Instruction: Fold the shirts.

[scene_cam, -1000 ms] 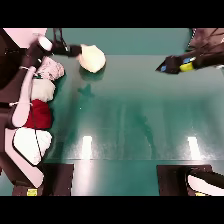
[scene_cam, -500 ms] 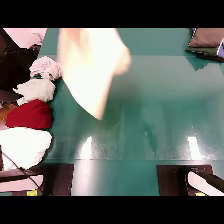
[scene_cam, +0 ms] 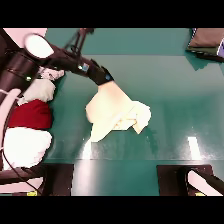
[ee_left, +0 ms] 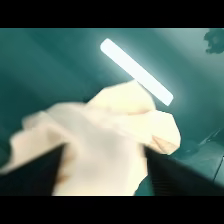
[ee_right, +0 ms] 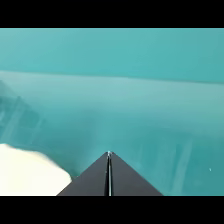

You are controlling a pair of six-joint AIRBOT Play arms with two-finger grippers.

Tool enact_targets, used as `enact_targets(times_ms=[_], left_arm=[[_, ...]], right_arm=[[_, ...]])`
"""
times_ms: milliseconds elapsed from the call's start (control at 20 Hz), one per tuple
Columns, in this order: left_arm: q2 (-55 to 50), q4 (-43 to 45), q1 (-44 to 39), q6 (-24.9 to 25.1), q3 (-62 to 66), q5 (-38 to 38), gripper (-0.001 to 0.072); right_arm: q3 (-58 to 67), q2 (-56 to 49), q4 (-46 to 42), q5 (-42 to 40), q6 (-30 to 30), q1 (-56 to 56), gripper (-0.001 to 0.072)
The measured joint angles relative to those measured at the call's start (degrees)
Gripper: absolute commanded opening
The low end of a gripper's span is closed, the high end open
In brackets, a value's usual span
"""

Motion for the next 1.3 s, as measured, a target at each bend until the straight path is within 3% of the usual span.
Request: enact_targets(times_ms=[250, 450, 850, 1300], left_arm=[[0.15, 1.29, 8.79, -7.80, -3.52, -4.96, 0.0660], [8.79, 3.19, 12.52, -9.73, -19.06, -8.37, 0.0660], [21.64, 0.00, 13.86, -9.75, -53.07, -1.95, 0.0660], [22.29, -7.26, 12.04, -6.51, -61.13, 5.90, 0.0659]], right_arm=[[0.00, 0.11, -0.02, 2.29, 0.00, -0.13, 0.0013], [0.00, 0.11, -0.07, 2.84, -0.28, -0.15, 0.0013], [-0.04, -2.03, 0.04, 3.26, -0.63, -0.15, 0.0013], [-0.07, -4.66, 0.11, 2.86, -0.66, -0.15, 0.0013]])
